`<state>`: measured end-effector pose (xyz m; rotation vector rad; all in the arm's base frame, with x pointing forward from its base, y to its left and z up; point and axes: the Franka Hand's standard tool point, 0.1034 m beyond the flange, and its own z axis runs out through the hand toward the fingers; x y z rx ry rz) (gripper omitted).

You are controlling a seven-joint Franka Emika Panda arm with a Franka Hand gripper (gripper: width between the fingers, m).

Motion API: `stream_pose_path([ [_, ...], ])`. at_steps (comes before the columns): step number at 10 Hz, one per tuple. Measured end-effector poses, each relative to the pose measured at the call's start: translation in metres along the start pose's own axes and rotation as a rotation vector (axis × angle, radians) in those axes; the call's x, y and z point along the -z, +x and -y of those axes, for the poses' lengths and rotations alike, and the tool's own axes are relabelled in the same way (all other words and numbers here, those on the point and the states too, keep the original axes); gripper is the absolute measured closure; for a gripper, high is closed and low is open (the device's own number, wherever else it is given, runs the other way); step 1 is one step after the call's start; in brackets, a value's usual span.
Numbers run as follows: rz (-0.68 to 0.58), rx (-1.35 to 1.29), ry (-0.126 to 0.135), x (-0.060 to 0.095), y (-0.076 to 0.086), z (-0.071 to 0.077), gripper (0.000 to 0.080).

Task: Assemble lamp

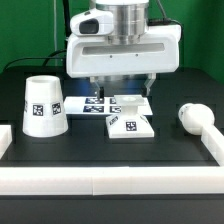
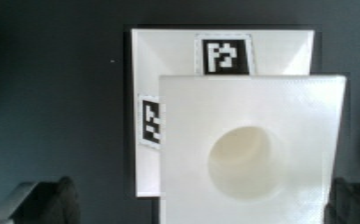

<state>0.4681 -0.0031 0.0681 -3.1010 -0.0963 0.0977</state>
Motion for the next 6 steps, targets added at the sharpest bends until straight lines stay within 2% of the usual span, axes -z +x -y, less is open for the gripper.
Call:
stream_pose_path([
  [2, 0.001, 0.001, 0.0, 0.0, 0.0, 0.001, 0.0099],
  [4, 0.005, 0.013, 0.002, -0.002, -0.002, 0.017, 0.0099],
  [6, 0.011, 0.018, 0.002, -0.006, -0.005, 0.017, 0.0099],
])
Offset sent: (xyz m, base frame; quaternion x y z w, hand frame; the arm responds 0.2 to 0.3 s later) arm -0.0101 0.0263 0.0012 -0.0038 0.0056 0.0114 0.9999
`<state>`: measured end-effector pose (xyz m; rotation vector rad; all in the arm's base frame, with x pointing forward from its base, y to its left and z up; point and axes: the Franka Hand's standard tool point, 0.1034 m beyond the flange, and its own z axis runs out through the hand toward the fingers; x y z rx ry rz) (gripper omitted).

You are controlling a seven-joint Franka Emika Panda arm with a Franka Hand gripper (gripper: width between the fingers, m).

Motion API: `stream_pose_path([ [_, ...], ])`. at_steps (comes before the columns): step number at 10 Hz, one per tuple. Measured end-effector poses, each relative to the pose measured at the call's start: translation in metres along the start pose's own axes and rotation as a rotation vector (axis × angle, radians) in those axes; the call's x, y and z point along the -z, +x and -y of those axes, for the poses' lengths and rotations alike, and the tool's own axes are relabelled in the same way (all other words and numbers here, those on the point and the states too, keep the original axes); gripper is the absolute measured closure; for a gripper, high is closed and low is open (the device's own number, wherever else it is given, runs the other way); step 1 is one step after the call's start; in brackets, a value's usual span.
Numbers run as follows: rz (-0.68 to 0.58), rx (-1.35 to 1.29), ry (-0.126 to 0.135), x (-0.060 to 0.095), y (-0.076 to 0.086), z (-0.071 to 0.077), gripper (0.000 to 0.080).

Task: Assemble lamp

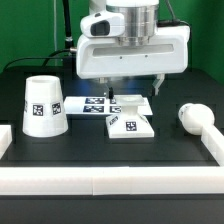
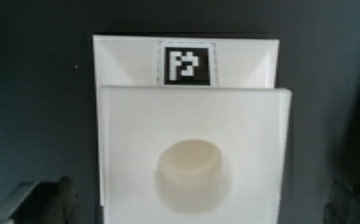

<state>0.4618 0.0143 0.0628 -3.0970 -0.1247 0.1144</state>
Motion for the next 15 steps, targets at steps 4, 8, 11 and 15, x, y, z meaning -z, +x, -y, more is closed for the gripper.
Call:
stream_pose_path([
  [4, 0.006, 0.015, 0.0, -0.01, -0.003, -0.003, 0.0099],
  [8, 0.015, 0.016, 0.001, -0.019, -0.005, -0.003, 0.025],
  [11, 0.015, 0.016, 0.001, -0.019, -0.005, -0.003, 0.0268],
  [15, 0.015, 0.017, 0.001, -0.02, -0.005, -0.003, 0.0268],
])
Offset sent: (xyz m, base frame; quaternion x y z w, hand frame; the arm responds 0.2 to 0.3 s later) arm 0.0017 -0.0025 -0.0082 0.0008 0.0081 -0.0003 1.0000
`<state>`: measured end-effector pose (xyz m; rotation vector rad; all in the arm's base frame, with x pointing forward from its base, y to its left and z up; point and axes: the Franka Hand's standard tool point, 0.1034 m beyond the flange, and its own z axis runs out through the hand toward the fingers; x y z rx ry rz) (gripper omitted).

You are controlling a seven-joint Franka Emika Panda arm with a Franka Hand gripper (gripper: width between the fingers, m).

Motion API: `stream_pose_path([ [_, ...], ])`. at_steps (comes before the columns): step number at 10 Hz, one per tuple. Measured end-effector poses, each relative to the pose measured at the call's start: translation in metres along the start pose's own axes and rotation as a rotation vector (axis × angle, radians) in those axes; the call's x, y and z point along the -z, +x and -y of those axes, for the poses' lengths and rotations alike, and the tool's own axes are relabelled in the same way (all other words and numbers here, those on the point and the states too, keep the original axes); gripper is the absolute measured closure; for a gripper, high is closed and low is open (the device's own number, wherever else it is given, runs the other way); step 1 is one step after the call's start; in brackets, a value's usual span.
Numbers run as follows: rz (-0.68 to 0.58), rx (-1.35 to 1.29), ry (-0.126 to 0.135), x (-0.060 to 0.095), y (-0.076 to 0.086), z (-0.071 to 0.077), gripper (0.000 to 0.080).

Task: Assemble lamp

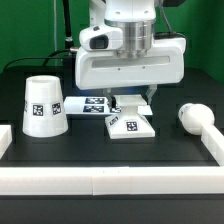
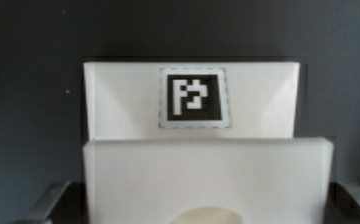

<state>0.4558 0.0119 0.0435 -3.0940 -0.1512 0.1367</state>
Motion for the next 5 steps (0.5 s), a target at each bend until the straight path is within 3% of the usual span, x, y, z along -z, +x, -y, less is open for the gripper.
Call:
stream_pose_path([
  [3, -0.027, 0.01, 0.001, 0.002, 0.025, 0.004, 0.0268],
  [5, -0.056, 0.024, 0.003, 0.005, 0.054, 0.013, 0.0268],
])
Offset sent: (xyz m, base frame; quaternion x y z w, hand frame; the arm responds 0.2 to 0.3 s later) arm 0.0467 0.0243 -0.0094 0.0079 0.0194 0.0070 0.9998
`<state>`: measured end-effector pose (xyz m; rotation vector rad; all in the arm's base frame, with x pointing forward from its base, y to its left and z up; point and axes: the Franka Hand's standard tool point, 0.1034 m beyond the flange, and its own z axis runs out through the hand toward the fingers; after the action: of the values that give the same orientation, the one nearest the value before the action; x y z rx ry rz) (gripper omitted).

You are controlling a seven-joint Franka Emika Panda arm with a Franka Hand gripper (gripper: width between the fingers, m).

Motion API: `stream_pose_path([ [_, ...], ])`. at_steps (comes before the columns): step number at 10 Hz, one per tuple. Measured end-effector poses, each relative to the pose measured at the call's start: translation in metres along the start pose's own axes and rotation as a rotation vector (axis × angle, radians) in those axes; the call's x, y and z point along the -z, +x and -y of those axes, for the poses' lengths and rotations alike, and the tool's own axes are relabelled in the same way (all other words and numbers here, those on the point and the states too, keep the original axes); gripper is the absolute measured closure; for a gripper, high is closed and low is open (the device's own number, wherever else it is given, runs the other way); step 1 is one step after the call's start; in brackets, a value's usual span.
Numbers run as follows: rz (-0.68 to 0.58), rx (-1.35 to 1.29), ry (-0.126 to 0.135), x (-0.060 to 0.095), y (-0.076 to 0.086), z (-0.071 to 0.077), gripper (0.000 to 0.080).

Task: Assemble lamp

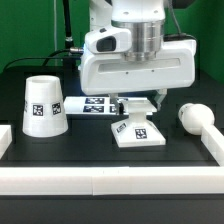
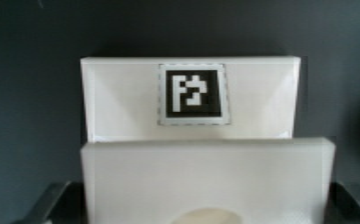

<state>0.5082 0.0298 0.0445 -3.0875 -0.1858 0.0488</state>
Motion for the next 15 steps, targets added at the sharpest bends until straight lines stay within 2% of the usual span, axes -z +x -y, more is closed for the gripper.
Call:
stream_pose_path([
  [7, -0.079, -0.048, 0.007, 0.001, 0.072, 0.039, 0.0268],
  [11, -0.116, -0.085, 0.016, 0.002, 0.11, 0.05, 0.0268],
  [13, -0.114, -0.112, 0.018, 0.002, 0.119, 0.051, 0.0267],
  [15, -0.11, -0.116, 0.018, 0.003, 0.119, 0.051, 0.0267],
])
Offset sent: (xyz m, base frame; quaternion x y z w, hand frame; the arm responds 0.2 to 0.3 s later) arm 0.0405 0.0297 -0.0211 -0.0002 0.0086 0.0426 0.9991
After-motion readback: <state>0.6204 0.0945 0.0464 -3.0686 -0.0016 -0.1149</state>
